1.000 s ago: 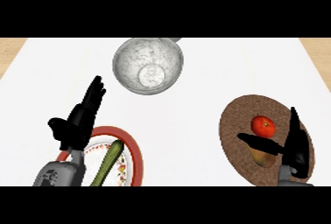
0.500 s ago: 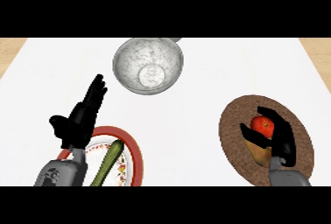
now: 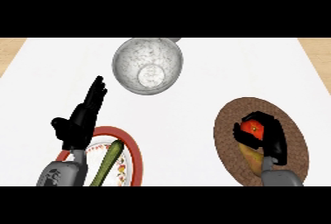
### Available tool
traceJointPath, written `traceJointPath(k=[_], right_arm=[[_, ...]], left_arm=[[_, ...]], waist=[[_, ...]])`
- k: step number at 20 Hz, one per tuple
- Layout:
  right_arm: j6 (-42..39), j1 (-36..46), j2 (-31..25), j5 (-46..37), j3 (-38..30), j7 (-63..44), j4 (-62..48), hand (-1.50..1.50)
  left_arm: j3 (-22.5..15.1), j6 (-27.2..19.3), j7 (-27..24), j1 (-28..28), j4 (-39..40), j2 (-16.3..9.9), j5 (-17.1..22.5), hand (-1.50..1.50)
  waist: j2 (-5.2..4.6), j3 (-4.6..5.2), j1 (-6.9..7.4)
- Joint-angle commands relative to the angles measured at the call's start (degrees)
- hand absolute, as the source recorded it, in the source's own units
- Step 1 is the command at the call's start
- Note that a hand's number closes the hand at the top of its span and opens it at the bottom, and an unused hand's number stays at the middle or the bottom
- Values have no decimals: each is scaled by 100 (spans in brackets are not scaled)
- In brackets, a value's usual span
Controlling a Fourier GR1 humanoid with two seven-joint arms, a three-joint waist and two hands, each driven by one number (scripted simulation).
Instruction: Pick the tomato from the placemat and place it in the bowl
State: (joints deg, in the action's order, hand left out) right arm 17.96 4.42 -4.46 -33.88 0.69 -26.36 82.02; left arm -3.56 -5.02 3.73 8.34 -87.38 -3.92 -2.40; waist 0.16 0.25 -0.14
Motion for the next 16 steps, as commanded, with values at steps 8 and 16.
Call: traceJointPath(k=[8, 16], right_arm=[[1015, 2351, 442, 267, 3210, -666, -154, 150], [2495, 4364, 445, -269, 4237, -1581, -647, 150]], left_arm=[[-495, 331, 112, 483, 136, 191, -56, 0], [-506, 265, 92, 475, 337, 255, -114, 0]], waist=[[-108, -34, 1096], [-44, 8, 954]])
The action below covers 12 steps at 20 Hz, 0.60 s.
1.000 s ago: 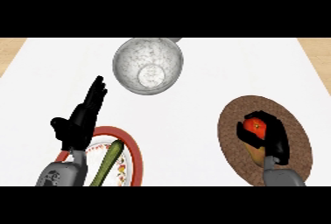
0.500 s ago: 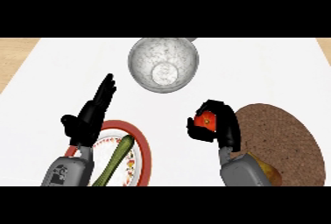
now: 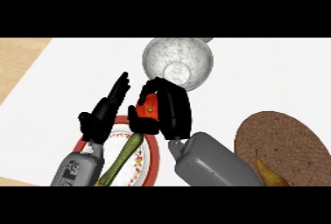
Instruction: Pick the tomato from the placemat and place it in the bowl
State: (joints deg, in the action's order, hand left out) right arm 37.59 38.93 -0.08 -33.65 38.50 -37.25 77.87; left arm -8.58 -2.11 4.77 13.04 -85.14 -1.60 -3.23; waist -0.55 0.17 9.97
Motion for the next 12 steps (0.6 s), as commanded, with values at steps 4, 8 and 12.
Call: traceJointPath(k=[4, 8, 12], right_arm=[[530, 2060, 8, -517, 581, -1488, -611, 150], [253, 3073, 7, -576, 509, -2452, -1098, 150], [49, 4062, 7, -396, 440, -3122, -1717, 150]], left_arm=[[44, -78, 105, 159, 62, 51, -20, 0], [159, -135, -42, 33, 199, 7, -23, 0], [126, -121, 13, 227, 310, 15, -81, 0]], waist=[[86, 23, -158], [85, 33, -183], [25, 28, -239]])
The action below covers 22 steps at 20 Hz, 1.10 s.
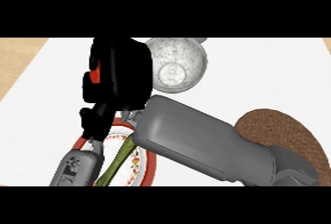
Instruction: Pick the tomato from the placemat and place it in the bowl
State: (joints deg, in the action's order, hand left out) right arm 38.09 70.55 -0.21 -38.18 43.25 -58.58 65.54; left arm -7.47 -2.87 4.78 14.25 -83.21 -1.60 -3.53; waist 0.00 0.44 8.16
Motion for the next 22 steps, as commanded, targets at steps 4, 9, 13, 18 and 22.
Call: traceJointPath(k=[4, 9, 13, 18, 22], right_arm=[[143, 1583, 20, 159, -114, -1354, -946, 150], [-26, 2265, 19, 547, -292, -1341, -1780, 150], [-134, 2404, 20, 773, -366, -1105, -2592, 150], [-699, 2554, 20, 812, -44, -975, -3477, 150], [-653, 2456, 21, 870, 146, -790, -3859, 150]], left_arm=[[25, 21, -65, 16, 60, -29, -14, 0], [104, 7, 47, 137, 15, -7, 60, 0], [139, 17, -89, -82, -144, -139, 14, 0], [167, -60, -38, -131, -165, -68, 34, 0], [99, -127, -91, -38, 64, 20, -79, 0]], waist=[[-35, 1, -30], [-72, -4, -118], [-85, -6, -144], [-109, -3, -190], [-126, -12, -302]])
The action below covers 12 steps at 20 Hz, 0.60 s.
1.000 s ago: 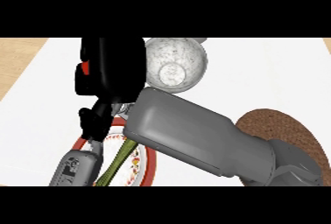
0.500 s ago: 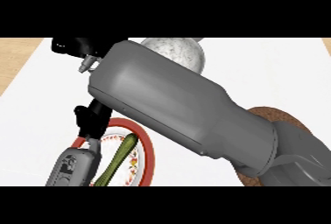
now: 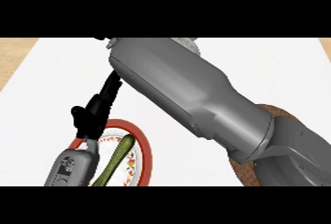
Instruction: Pick the tomato from the placemat and place it in the bowl
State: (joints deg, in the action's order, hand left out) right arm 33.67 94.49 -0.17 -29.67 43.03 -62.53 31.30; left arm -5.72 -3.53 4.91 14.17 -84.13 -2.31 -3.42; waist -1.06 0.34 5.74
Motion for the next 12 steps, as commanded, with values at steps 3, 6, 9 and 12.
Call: traceJointPath(k=[3, 6, 9, 12], right_arm=[[53, -252, 16, 127, 64, -43, -655, 150], [277, -466, 16, 106, 292, -104, -831, 150], [241, -785, 16, 144, 326, 135, -943, 150], [649, -1178, 16, 124, 305, 357, -1162, 150]], left_arm=[[-14, -23, 32, -192, -185, 21, 10, 0], [4, -55, 116, 104, -55, 80, -2, 0], [82, 33, -82, -282, -172, -52, 61, 0], [176, 91, -43, -150, -98, -130, 100, 0]], waist=[[16, -17, -144], [-31, -11, -55], [6, -18, -139], [-3, -22, -183]])
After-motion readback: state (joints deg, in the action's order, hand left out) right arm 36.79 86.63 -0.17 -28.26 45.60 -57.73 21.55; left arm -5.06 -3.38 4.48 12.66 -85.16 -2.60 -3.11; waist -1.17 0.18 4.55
